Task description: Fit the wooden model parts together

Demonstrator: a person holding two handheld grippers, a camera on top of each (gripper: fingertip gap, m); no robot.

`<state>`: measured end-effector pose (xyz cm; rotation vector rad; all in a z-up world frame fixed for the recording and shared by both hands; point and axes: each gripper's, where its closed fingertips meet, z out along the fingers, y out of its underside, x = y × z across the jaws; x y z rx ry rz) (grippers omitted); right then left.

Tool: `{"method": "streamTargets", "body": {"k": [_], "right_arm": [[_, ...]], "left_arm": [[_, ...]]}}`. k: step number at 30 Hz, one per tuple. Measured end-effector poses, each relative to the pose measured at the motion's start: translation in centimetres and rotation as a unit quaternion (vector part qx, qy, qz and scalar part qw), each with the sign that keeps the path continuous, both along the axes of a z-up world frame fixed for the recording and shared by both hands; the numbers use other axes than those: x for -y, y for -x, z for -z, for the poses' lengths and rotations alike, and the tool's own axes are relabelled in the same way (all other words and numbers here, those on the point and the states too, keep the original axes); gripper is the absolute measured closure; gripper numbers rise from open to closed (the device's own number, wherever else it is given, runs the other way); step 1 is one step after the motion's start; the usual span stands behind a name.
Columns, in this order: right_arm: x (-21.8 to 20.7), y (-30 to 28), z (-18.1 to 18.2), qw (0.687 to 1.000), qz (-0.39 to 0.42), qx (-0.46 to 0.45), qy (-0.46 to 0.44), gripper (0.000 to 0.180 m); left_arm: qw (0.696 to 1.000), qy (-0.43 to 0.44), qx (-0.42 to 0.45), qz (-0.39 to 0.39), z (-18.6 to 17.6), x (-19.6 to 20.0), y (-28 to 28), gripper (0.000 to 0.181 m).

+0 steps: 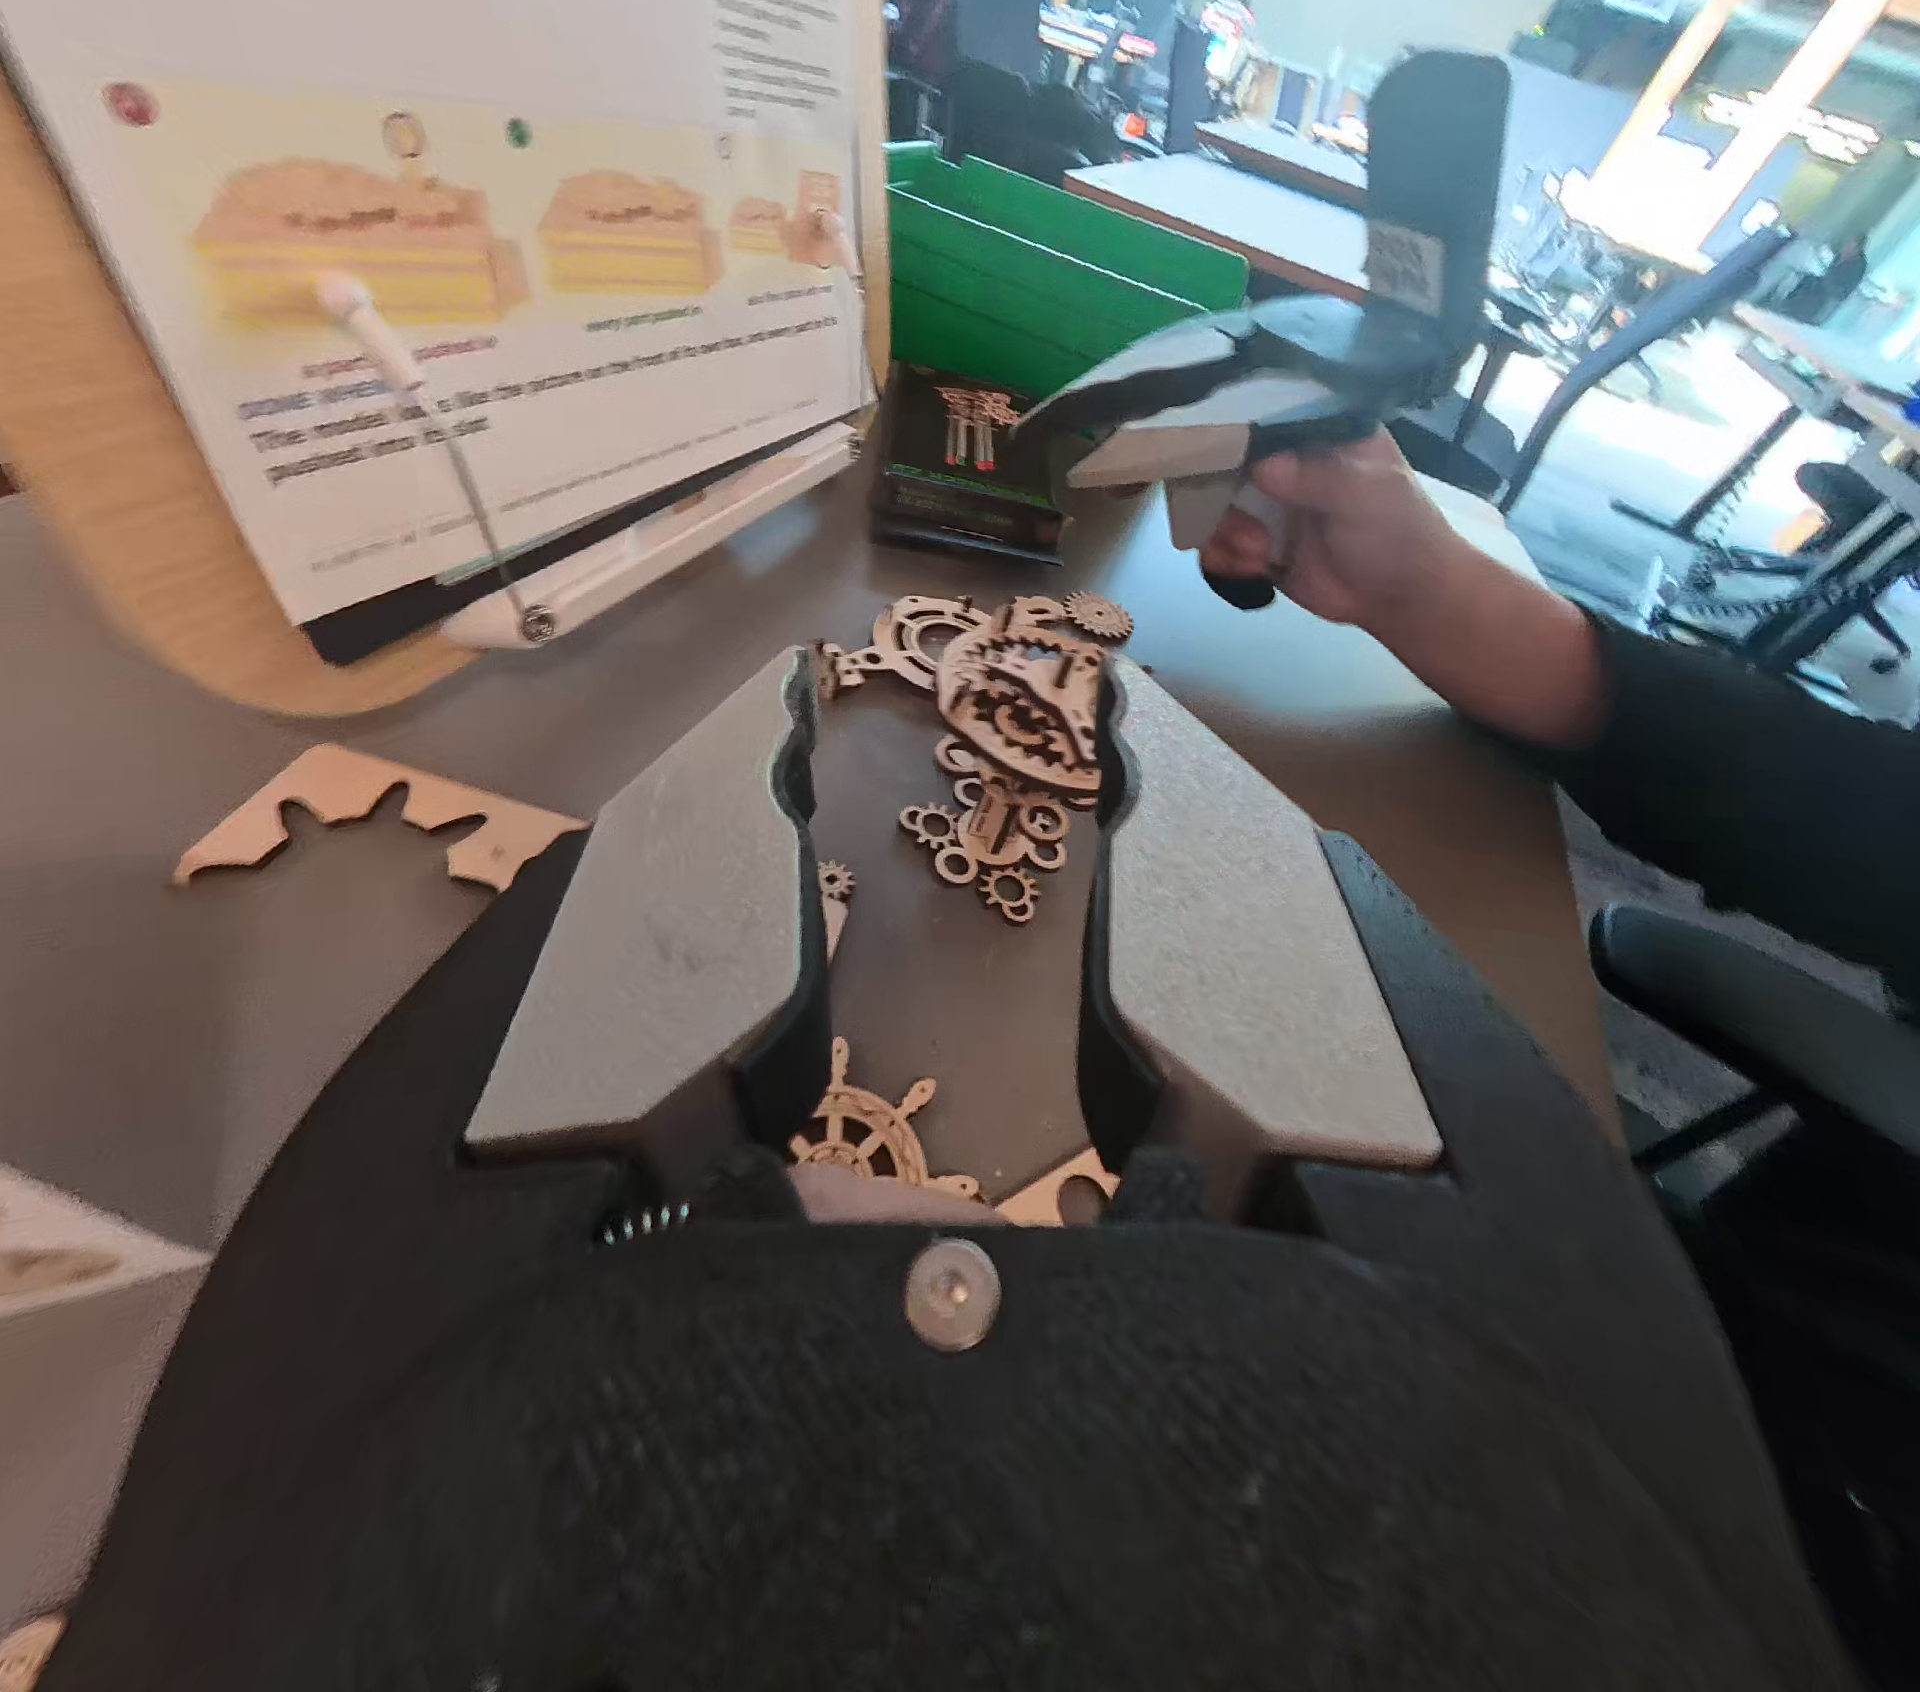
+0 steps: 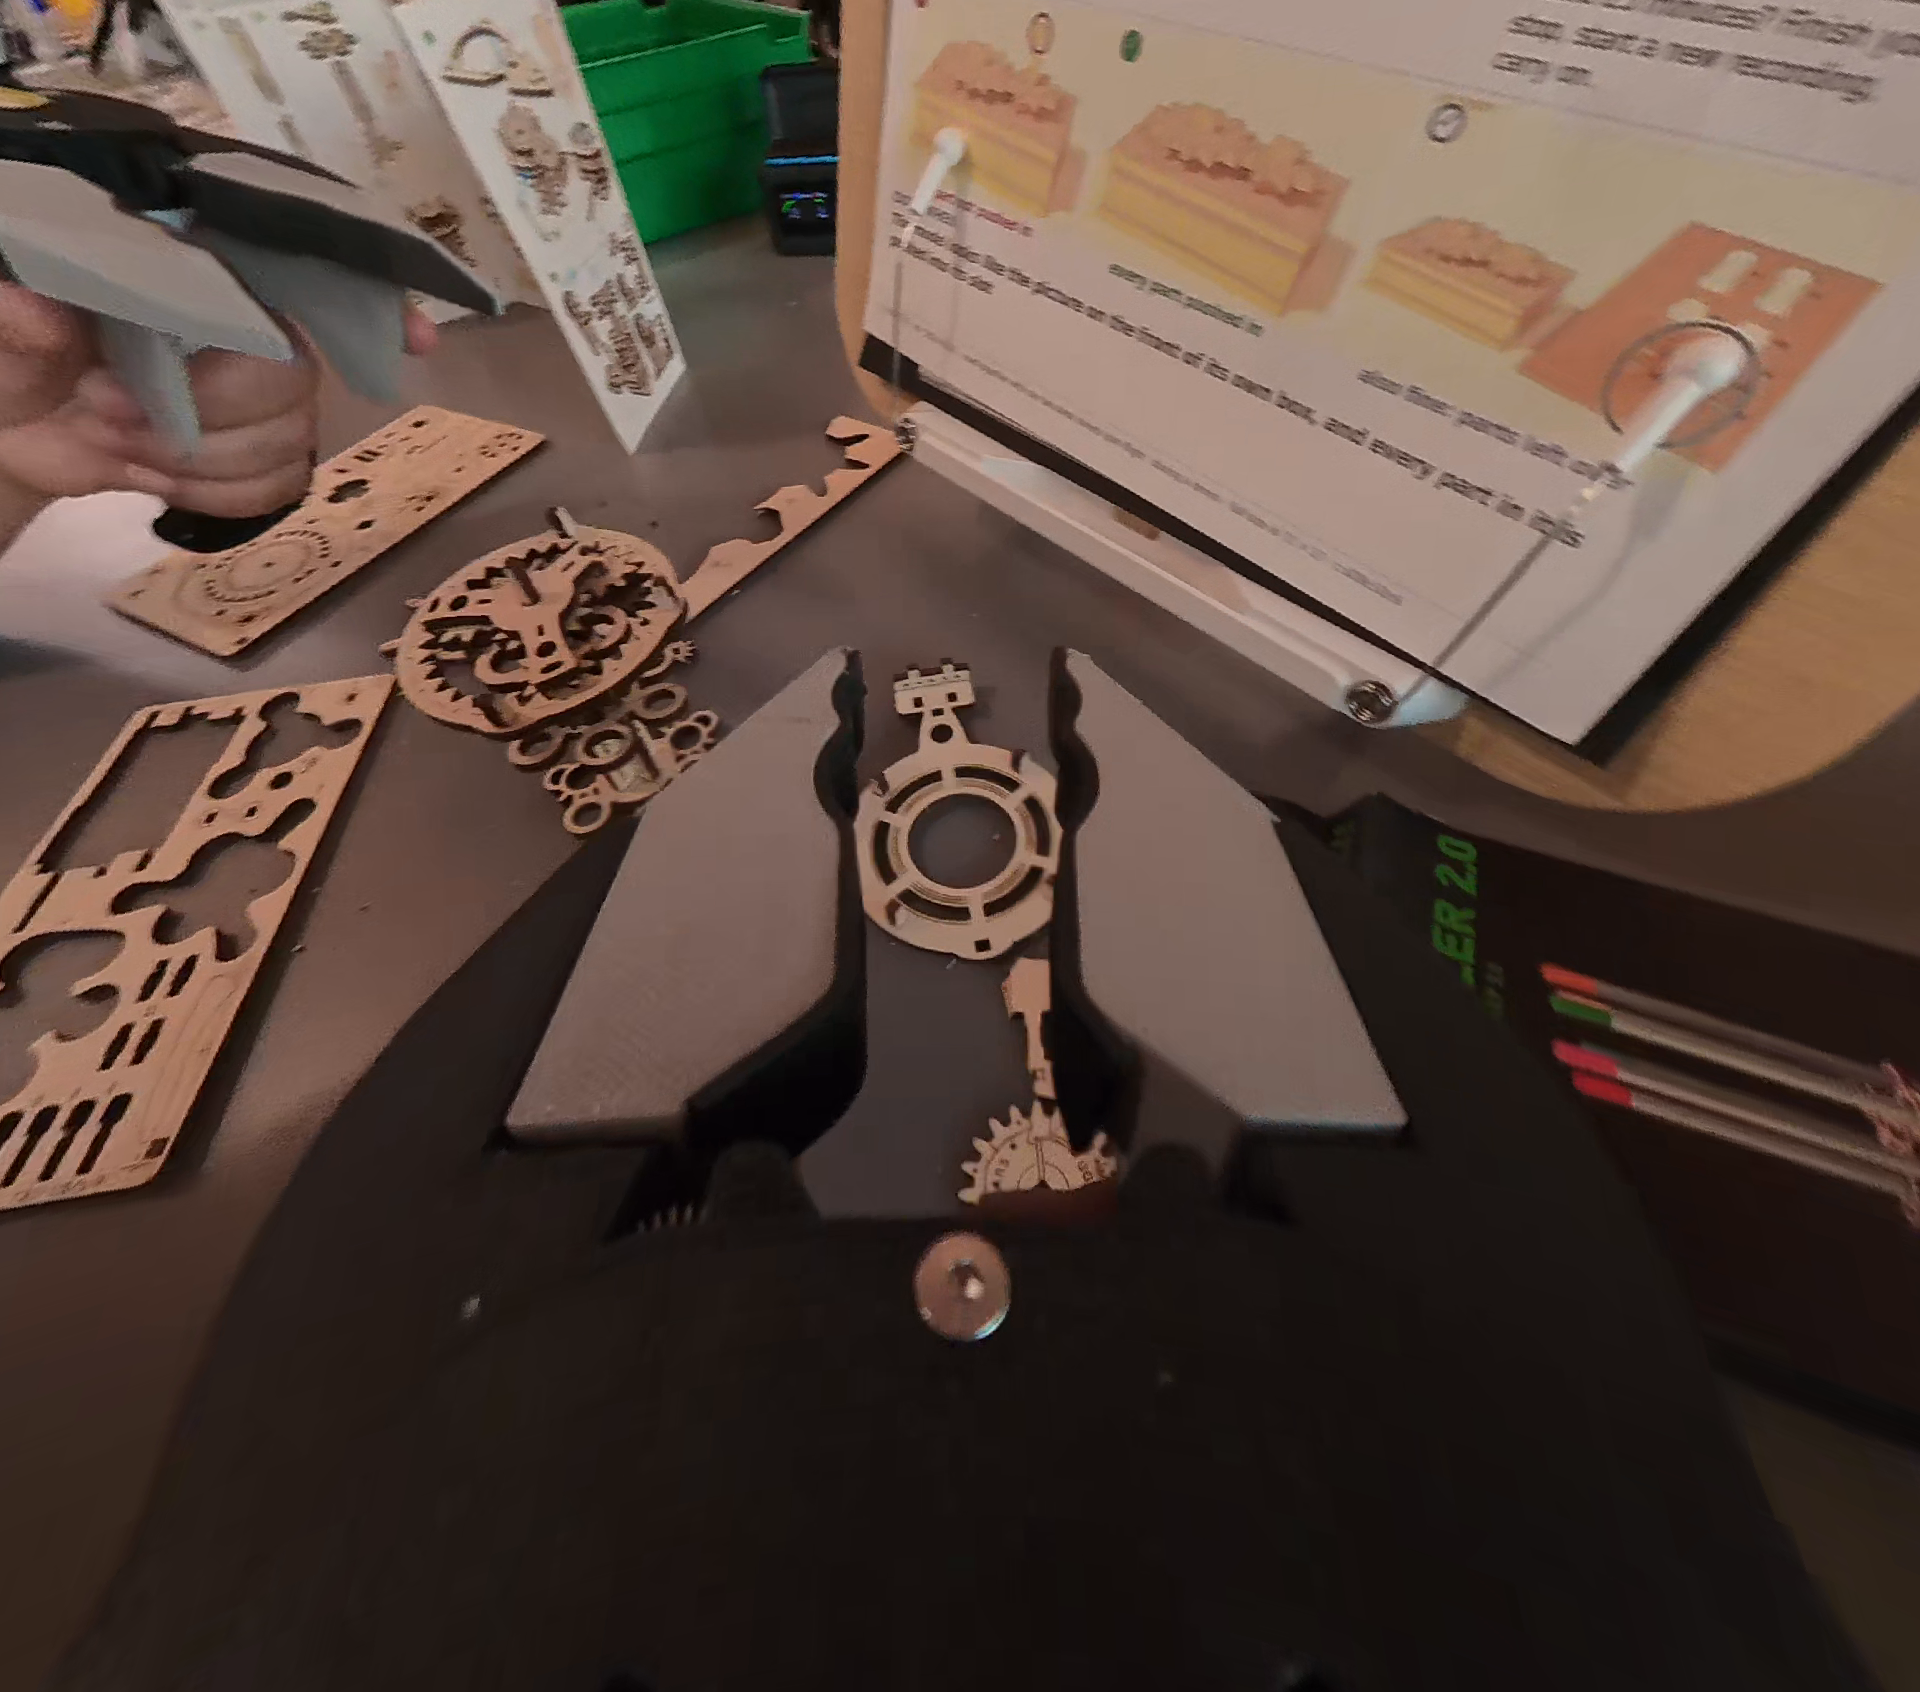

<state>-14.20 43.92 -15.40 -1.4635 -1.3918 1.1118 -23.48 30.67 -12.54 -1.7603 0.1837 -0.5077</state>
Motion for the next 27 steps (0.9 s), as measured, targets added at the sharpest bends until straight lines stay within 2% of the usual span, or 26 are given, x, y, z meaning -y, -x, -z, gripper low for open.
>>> {"method": "streamTargets", "body": {"k": [6, 8, 12, 15, 17, 20, 24, 27], "right_arm": [[-1.6, -0.4, 0.6, 0.999, 0.04, -0.003, 0.009, 0.147], [-1.5, -0.3, 0.9, 0.999, 0.038, 0.002, 0.012, 0.147], [-0.7, 0.0, 1.3, 0.999, 0.028, 0.019, 0.015, 0.146], [0.3, 0.2, 1.2, 1.0, 0.011, 0.022, 0.008, 0.145], [0.9, 0.1, 1.4, 1.0, 0.002, 0.026, 0.003, 0.143], [1.8, -0.2, 1.8, 0.999, -0.016, 0.037, -0.01, 0.138], [2.0, -0.7, 2.1, 0.998, -0.025, 0.043, -0.032, 0.137], [1.6, -1.1, 1.9, 0.998, -0.019, 0.042, -0.044, 0.137]], "left_arm": [[0.998, -0.033, 0.006, -0.044, -2.4, 1.7, 3.3, 0.13], [0.994, -0.045, -0.037, -0.089, -3.6, 3.5, 5.6, 0.129], [0.96, -0.112, -0.13, -0.223, -8.8, 10.7, 12.1, 0.137], [0.906, -0.089, -0.209, -0.357, -10.3, 16.0, 18.9, 0.135], [0.882, -0.056, -0.233, -0.407, -9.7, 18.3, 22.1, 0.133], [0.864, -0.022, -0.23, -0.447, -7.3, 19.9, 24.7, 0.13], [0.832, 0.018, -0.247, -0.497, -3.4, 20.9, 27.5, 0.126], [0.821, 0.029, -0.247, -0.514, -1.7, 20.9, 28.9, 0.126]]}}
